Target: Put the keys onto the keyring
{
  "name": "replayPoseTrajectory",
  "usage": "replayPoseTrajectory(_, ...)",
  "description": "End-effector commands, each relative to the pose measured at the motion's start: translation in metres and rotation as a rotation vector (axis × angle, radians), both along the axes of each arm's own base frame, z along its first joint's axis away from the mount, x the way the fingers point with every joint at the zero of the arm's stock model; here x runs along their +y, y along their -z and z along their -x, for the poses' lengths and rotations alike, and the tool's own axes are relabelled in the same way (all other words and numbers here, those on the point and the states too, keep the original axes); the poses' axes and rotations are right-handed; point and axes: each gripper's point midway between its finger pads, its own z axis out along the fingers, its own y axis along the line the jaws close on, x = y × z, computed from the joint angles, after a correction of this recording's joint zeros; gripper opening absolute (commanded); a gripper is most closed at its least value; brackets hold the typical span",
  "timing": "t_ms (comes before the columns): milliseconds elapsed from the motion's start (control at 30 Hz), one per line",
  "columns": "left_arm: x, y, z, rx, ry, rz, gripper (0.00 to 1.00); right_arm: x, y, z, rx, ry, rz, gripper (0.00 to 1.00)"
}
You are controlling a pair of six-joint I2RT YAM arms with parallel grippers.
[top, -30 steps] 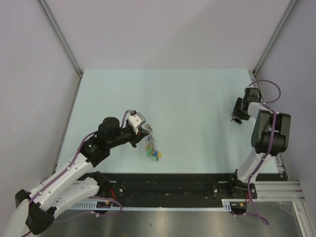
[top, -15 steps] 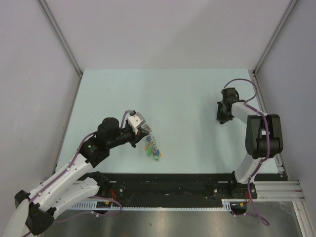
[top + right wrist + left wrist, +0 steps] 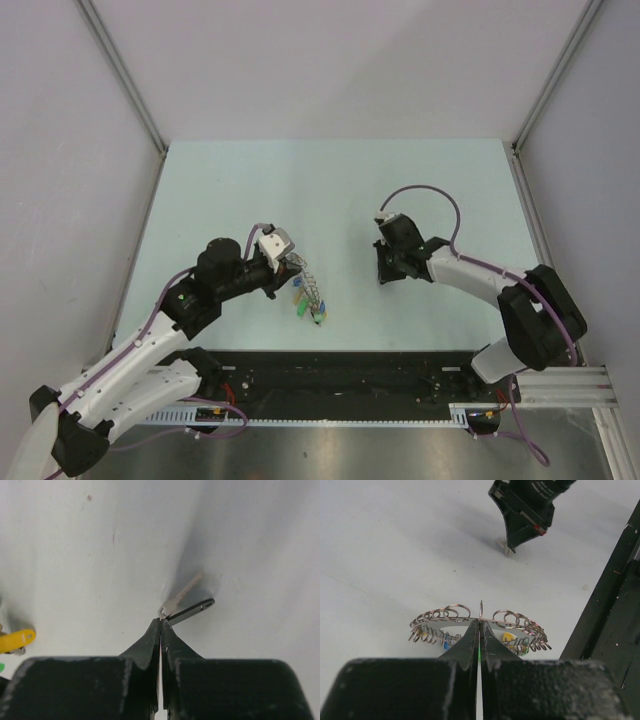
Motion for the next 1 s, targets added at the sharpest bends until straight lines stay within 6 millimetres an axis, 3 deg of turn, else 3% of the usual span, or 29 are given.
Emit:
replayPoseTrajectory(0, -0.006, -0.024, -0.002, -0.069, 0.015, 0.062, 0.0, 0.013, -0.015, 0.006, -0.078, 0.054, -0.141, 0.0)
replayPoseTrajectory(167, -0.006, -0.023, -0.003, -0.07, 0.012, 0.057, 0.0, 0.0, -0.003, 0.035, -0.037, 0.073, -0.126, 0.23)
replayPoseTrajectory(267, -0.006, -0.023, -0.003, -0.069, 0.01, 0.058, 0.0, -0.005, -0.011, 0.045, -0.04, 0.068, -0.107, 0.34)
replayPoseTrajectory(367, -0.006, -0.023, -0.004, -0.069, 0.008, 0.057, 0.0, -0.013, -0.016, 0.053, -0.024, 0.083, -0.092, 0.38)
replayPoseTrajectory(467, -0.005, -0.023, -0.003, -0.067, 0.008, 0.056, 0.0, -0.016, -0.018, 0.056, -0.015, 0.061, -0.049, 0.38)
replayPoseTrajectory(633, -0.005, -0.023, -0.004, -0.07, 0.005, 0.057, 0.0, -0.005, -0.027, 0.045, -0.069, -0.065, 0.104, 0.36)
replayPoseTrajectory(667, -0.005, -0.023, -0.004, -0.068, 0.002, 0.054, 0.0, -0.004, -0.018, 0.044, -0.05, -0.085, 0.153, 0.35)
replayPoseTrajectory(767, -0.004, -0.023, -0.005, -0.071, -0.003, 0.054, 0.0, 0.003, -0.02, 0.035, -0.074, -0.133, 0.25, 0.33)
replayPoseTrajectory(967, -0.003, -0.022, -0.005, -0.069, -0.008, 0.051, 0.0, 0.001, 0.001, 0.031, -0.053, -0.171, 0.43, 0.29)
